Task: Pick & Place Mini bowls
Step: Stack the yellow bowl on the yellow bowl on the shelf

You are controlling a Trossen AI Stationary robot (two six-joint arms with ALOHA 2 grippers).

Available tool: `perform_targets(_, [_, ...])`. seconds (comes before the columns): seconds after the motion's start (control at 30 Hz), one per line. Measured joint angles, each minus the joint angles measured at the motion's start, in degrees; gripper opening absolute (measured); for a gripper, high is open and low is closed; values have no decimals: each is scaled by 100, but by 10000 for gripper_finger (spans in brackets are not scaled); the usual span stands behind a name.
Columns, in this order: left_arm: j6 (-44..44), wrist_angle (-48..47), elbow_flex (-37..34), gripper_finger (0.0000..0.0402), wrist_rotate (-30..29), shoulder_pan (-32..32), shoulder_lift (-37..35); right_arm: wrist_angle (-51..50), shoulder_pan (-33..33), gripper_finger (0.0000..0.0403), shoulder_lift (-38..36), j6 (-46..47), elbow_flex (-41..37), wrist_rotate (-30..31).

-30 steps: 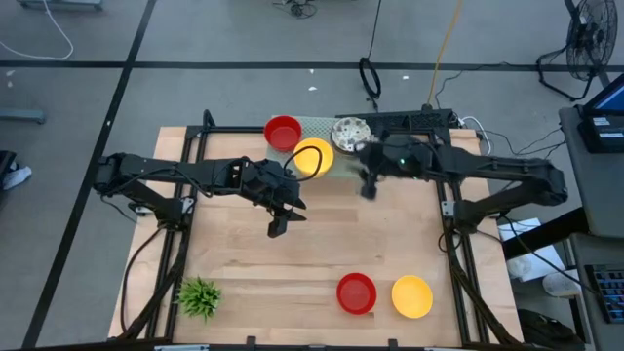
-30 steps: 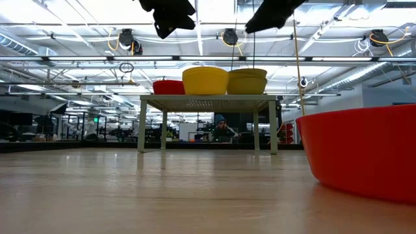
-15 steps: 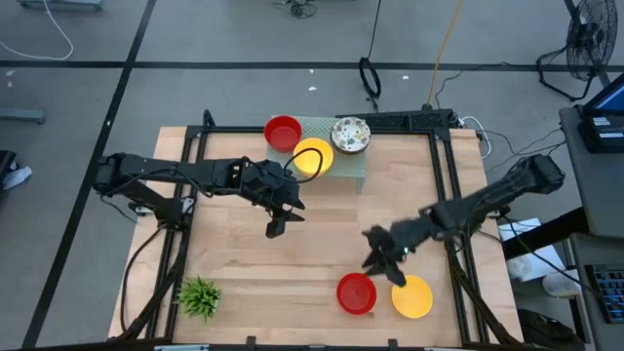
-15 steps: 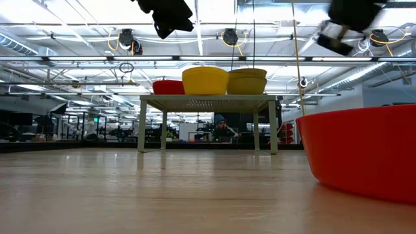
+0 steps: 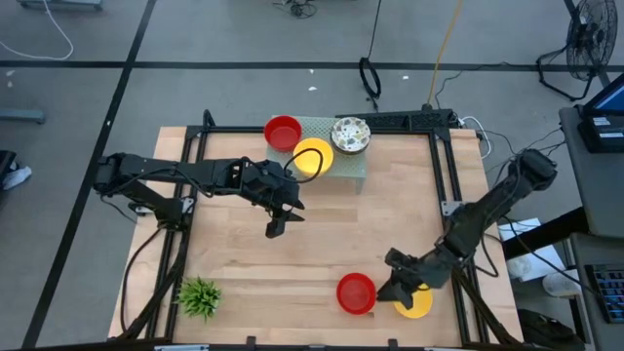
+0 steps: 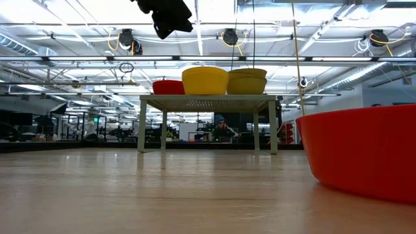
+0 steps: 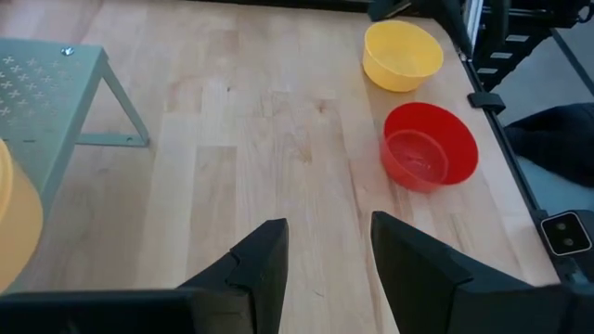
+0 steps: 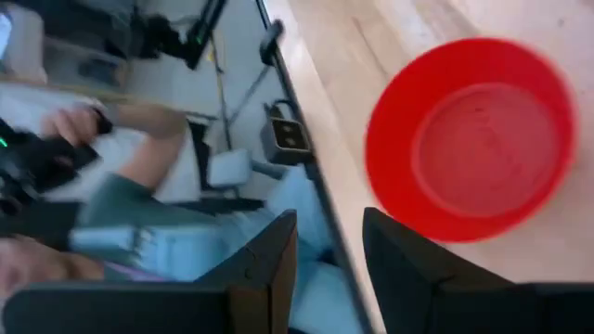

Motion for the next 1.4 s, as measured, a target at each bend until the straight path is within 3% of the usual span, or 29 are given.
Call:
perform_targets(0.27, [111,0,0,159,-214,-2,0,147,257,116,692,867,270,150])
perform_targets(0.57, [218,7,0,159,-292,0,0,149,125,116,925,477,694,185])
perform_targets(0.7, [196,-1,0,159,-291,-1,0,153,-130,116,928,-290,977,177])
perform_targets(0.93, [-79,-145,0,159,-289,-2,0,-32,-518,116,924,-2671,1798,185])
perform_targets(1.1, [-262,-241,0,159,-288,-2,0,-1801,-534,116,925,-3681,2732,742])
perform_targets(1.23, [-429,-256,0,159,-286,-18,0,-3610,-393,116,1023,-2936,3207,1318])
perform_targets(1.4, [-435,-251,0,159,-286,-89,0,-4836,-88,116,1433,-881,3206,1105])
